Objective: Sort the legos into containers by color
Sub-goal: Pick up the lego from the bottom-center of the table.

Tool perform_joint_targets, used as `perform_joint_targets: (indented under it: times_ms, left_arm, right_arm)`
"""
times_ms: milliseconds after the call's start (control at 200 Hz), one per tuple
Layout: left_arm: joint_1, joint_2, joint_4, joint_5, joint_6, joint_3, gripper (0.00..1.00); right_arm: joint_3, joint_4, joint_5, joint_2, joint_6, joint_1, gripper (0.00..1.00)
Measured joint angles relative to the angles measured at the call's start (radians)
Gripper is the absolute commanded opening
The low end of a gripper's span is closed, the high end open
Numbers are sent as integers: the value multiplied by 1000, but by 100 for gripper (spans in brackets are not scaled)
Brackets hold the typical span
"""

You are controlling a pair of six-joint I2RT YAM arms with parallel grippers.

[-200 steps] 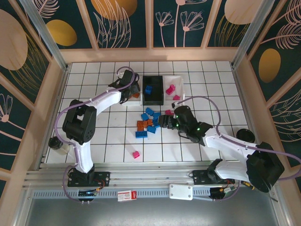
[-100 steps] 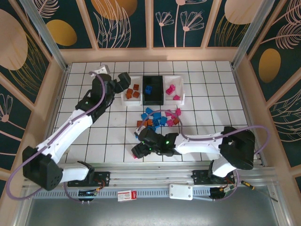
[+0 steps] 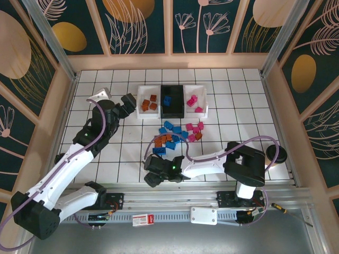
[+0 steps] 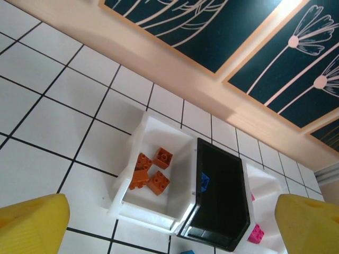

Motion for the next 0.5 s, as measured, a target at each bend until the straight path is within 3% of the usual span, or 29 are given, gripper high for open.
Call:
perform_joint_targets:
  times_ms: [235, 500]
  left_arm:
    - [0, -56, 2, -14, -10, -66, 99]
    - [0, -82, 30, 16, 1, -101, 99]
  right_arm:
    - [0, 1, 3, 10, -2, 0, 39]
    - [-31, 11, 18, -51, 4, -42, 32]
